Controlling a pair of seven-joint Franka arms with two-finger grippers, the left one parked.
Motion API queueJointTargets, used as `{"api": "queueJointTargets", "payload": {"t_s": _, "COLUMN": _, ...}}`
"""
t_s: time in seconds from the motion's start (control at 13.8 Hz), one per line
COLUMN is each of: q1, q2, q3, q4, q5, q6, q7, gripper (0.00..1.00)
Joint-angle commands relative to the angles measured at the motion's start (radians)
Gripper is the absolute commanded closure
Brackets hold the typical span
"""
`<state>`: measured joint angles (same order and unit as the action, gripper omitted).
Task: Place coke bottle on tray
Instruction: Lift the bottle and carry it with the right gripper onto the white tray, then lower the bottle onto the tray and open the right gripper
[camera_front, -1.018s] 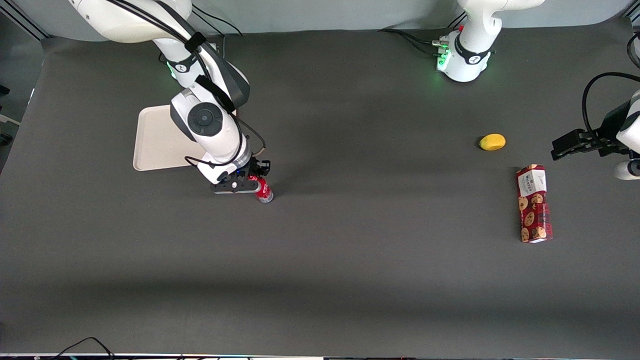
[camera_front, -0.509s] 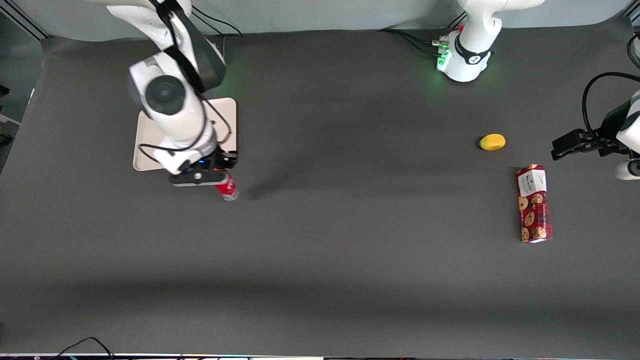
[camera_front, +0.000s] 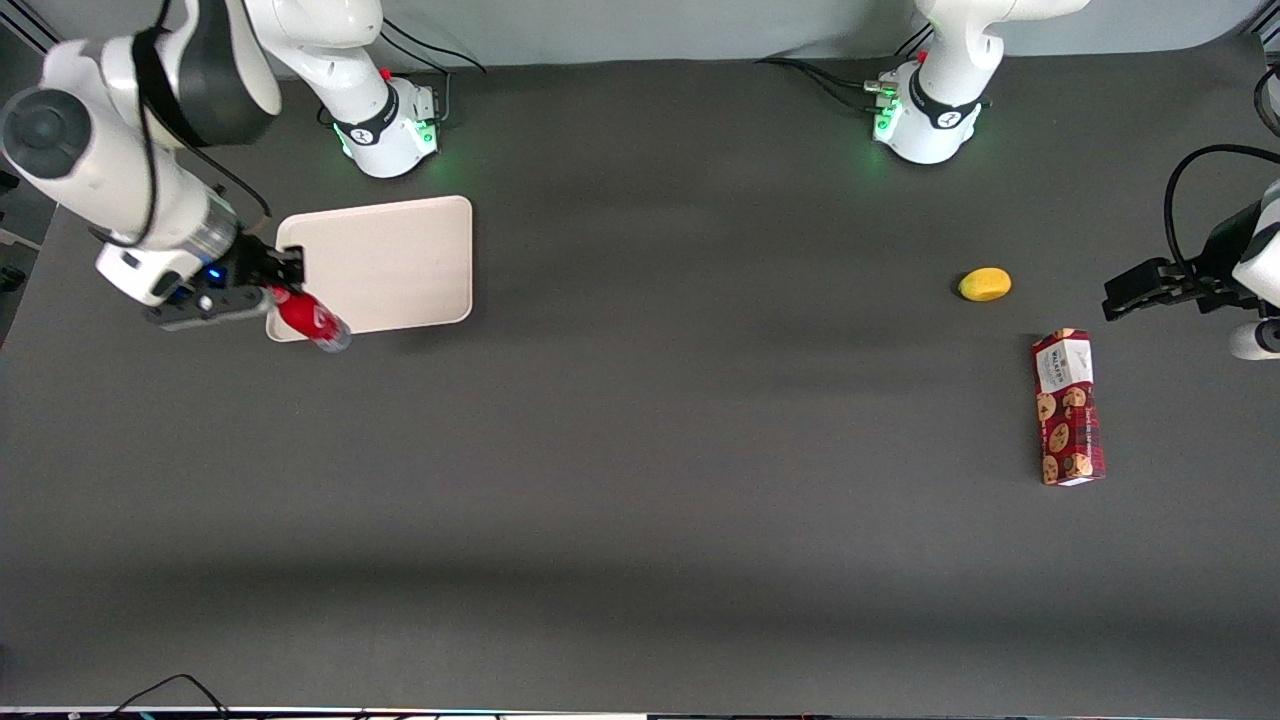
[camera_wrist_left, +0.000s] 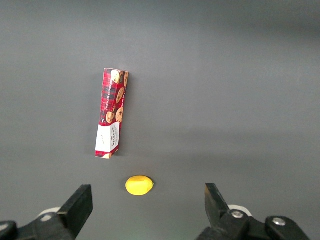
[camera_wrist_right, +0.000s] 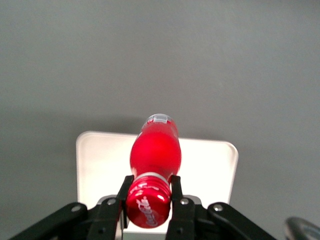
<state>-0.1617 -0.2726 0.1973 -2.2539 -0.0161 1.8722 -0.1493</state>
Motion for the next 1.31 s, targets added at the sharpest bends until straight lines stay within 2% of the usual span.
{"api": "queueJointTargets", "payload": {"t_s": 0.0, "q1": 0.007, "q2": -0.161, "q3": -0.136, "q4": -0.217, "q5": 0.028, "q6": 0.042, "q7": -0.172, "gripper": 1.00}}
{"api": "queueJointTargets", "payload": {"t_s": 0.22, "q1": -0.016, "q2": -0.209, "q3": -0.162, "q4": -0.335, "q5": 0.013, "q6": 0.082, "q7": -0.239, "gripper": 1.00}}
{"api": "queueJointTargets", "payload": {"t_s": 0.44, "q1": -0.032, "q2": -0.208, "q3": -0.185, "q4": -0.406, "q5": -0.066, "q6": 0.181, "q7": -0.265, "gripper": 1.00}}
{"api": "queueJointTargets", "payload": {"t_s": 0.73, "q1": -0.032, "q2": -0.165, "q3": -0.341, "q4": -0.418, "q5": -0.166, "q6": 0.257, "q7": -0.371, "gripper": 1.00}}
{"api": "queueJointTargets", "payload": {"t_s": 0.95, "q1": -0.033, "q2": -0.157, "q3": -0.398, "q4": -0.458, "q5": -0.166, "q6": 0.295, "q7": -0.395, "gripper": 1.00}}
{"api": "queueJointTargets", "payload": {"t_s": 1.24, "q1": -0.033, "q2": -0.122, "q3": -0.401, "q4": -0.484, "q5": -0.166, "q6": 0.352, "q7": -0.394, "gripper": 1.00}}
